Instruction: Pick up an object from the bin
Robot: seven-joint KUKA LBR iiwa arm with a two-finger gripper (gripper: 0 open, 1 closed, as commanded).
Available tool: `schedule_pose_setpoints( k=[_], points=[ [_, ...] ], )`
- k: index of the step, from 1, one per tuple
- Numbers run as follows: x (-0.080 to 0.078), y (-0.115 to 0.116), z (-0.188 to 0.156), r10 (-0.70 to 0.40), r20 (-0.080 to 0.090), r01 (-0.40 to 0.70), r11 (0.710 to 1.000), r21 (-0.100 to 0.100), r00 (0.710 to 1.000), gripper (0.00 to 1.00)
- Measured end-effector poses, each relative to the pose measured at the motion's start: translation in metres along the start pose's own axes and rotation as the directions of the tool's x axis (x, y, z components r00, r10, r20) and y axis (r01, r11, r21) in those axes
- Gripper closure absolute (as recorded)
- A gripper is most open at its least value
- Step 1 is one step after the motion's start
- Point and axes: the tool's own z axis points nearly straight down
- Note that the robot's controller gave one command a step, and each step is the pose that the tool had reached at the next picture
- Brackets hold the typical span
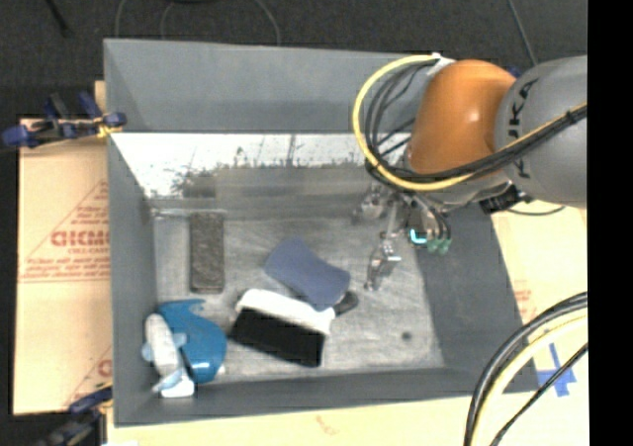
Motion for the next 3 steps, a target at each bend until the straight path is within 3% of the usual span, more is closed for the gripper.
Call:
schedule_pose_setpoints(
  k=[1,2,3],
  points=[
    [-0.002,0.000,-0.005,-0.001,0.008,0.001,1.000,0.001,1.000,0.00],
    [-0.018,0.026,0.040,-0.081,0.013,0.081,0.997,0.003,0.997,0.00],
    [-0.033,0.051,0.086,-0.220,0.012,0.220,0.975,0.006,0.975,0.00]
  ],
)
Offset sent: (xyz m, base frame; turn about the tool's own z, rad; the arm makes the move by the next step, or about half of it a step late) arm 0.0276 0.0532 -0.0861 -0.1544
